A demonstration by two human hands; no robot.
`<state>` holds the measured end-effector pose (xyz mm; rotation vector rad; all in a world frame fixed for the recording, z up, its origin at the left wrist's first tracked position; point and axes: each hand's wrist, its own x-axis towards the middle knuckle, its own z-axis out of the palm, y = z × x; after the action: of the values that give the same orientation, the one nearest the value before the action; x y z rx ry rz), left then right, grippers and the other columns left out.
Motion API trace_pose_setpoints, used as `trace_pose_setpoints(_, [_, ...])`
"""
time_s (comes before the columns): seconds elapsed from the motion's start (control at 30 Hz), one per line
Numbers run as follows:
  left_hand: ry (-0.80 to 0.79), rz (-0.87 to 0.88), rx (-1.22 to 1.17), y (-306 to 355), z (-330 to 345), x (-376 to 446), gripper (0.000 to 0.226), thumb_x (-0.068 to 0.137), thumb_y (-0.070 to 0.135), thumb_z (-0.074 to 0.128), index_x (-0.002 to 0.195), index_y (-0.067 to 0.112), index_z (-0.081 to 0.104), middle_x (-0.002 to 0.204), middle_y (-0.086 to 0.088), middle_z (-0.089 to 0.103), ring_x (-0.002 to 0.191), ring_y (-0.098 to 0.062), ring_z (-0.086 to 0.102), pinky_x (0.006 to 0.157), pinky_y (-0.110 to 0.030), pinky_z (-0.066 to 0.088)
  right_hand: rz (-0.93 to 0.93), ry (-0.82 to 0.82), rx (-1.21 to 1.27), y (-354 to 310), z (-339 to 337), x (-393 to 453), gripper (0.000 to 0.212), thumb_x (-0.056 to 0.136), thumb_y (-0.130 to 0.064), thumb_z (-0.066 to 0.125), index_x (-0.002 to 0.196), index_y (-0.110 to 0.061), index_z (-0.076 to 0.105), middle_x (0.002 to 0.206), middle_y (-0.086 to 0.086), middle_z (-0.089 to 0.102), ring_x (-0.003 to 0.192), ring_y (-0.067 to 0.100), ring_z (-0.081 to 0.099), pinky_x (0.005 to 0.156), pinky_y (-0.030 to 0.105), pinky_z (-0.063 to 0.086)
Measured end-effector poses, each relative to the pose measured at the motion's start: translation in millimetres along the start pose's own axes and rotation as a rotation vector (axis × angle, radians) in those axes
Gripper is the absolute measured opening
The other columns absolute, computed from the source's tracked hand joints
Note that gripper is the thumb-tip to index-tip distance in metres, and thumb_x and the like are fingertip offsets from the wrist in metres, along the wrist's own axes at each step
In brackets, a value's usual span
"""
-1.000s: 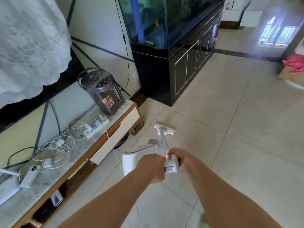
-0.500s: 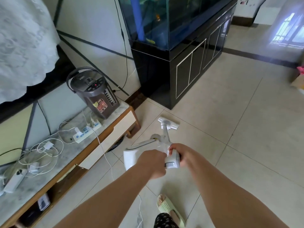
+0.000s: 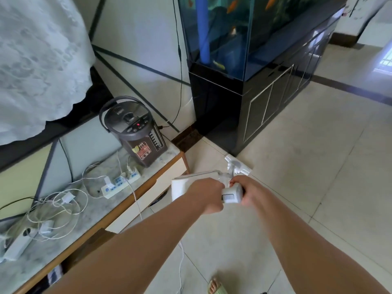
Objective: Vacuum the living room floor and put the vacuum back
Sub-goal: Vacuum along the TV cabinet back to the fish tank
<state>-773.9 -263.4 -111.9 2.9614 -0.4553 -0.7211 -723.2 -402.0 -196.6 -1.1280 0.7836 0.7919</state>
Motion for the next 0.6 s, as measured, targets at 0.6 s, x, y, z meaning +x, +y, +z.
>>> trace_pose_setpoints(0.6, [0.084,-0.146,0.133,-59.8,-146.6,86.3,0.012,0.082,0.022,0.059,0.093,0.019,0.064,0.081,0.000,0.064,0.075,-0.017,0.061,0.060,-0.025,0.049,0.063,-0.318,0.118,-167.9,89.3,14.0,0.018,0.084,0.000,0.052,0.099,-0.009,0.050,0.085,0.016,0.060,0.070,0.032,0.066,0.047,0.031,0.053])
